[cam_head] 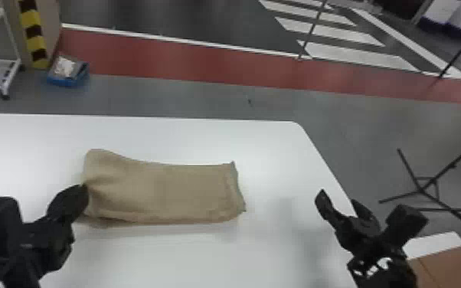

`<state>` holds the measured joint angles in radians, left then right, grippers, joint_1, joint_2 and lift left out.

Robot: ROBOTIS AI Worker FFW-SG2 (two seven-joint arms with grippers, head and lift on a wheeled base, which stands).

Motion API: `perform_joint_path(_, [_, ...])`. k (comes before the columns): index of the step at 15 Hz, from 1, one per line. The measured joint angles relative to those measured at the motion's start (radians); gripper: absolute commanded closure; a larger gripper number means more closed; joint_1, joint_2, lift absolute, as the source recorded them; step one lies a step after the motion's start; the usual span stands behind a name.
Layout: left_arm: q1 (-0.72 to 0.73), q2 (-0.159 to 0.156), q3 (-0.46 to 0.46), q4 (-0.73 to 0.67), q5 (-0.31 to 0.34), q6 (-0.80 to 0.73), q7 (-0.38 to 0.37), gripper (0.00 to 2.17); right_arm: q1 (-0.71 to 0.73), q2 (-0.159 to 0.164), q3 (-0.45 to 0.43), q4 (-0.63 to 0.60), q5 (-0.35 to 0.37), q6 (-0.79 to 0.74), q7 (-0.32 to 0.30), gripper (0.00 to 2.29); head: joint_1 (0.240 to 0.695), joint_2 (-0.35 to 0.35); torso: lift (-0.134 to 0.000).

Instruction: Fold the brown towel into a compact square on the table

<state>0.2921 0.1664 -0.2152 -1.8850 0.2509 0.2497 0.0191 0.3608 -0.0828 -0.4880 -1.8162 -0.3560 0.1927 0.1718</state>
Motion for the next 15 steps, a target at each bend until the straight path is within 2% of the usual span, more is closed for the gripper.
perform_joint_path(4, [0.072, 0.028, 0.017, -0.065, -0.006, 0.036, -0.02, 1.72, -0.012, 0.002, 0.032, 0.004, 0.003, 0.0, -0.002, 0.09, 0.695, -0.35, -0.123])
perform_joint_path(5, [0.076, 0.028, 0.017, -0.066, -0.01, 0.039, -0.02, 1.55, -0.012, 0.003, 0.041, 0.004, 0.005, 0.0, -0.002, 0.09, 0.695, -0.35, -0.123])
perform_joint_path(6, [0.076, 0.028, 0.017, -0.067, -0.016, 0.038, -0.019, 1.14, -0.013, 0.005, 0.047, 0.004, 0.006, 0.002, -0.002, 0.09, 0.695, -0.35, -0.123])
perform_joint_path(7, [0.077, 0.028, 0.017, -0.071, -0.022, 0.037, -0.02, 0.64, -0.013, 0.005, 0.051, 0.002, 0.006, 0.006, -0.002, 0.08, 0.695, -0.35, -0.123])
perform_joint_path(9, [0.095, 0.034, 0.019, -0.104, -0.065, 0.038, -0.043, 0.25, -0.013, 0.003, 0.065, -0.012, 0.005, 0.033, -0.001, 0.06, 0.695, -0.35, -0.123])
perform_joint_path(11, [0.131, 0.04, 0.036, -0.165, -0.115, 0.047, -0.053, 0.17, -0.024, -0.004, 0.092, -0.031, 0.024, 0.07, -0.001, 0.07, 0.695, -0.35, -0.123])
perform_joint_path(15, [0.173, 0.042, 0.074, -0.229, -0.148, 0.059, -0.036, 0.13, -0.058, -0.007, 0.153, -0.055, 0.068, 0.141, -0.008, 0.09, 0.695, -0.277, -0.123])
